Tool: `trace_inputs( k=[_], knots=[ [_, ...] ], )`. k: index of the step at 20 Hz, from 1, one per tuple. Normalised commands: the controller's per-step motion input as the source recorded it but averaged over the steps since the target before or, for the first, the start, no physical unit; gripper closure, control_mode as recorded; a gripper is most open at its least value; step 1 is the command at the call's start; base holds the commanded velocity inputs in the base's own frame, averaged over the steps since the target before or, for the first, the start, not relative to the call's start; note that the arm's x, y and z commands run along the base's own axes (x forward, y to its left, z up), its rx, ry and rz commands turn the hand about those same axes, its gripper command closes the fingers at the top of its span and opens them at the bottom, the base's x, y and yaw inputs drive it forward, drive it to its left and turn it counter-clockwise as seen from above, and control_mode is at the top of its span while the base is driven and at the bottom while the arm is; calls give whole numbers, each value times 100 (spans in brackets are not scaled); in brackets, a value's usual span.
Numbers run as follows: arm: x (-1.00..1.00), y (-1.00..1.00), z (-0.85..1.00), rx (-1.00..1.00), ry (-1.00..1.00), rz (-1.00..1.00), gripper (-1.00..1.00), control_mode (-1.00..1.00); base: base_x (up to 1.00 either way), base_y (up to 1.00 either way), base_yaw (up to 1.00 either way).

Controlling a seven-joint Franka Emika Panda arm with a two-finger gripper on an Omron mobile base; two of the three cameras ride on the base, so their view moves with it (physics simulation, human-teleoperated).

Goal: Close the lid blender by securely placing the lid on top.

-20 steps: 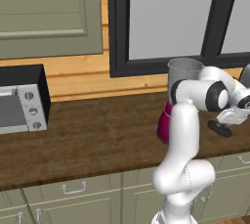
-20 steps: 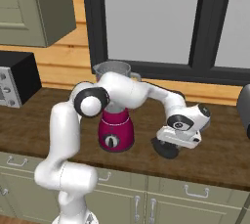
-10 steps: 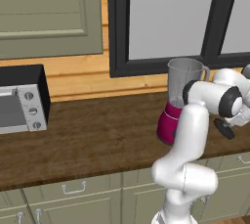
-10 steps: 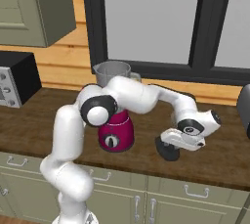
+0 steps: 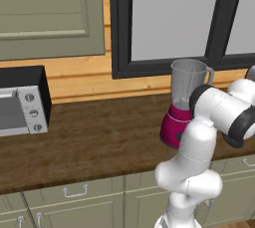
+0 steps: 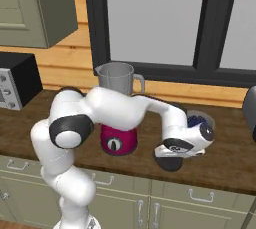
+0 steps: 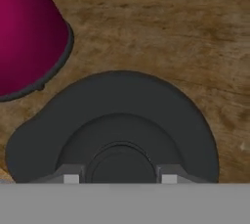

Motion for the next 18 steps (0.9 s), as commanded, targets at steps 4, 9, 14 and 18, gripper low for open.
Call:
trace_inputs(
  k=[4,9,14,18],
  knots=[
    [-14,0,69,-17,-12,0,100,-100,0,0,0],
    [-9,9,94,-14,-1,0,100,-100,0,0,0],
    [-13,19,93,-11,4,0,100,-100,0,0,0],
    [-13,30,85,-2,1,0,100,-100,0,0,0]
  ],
)
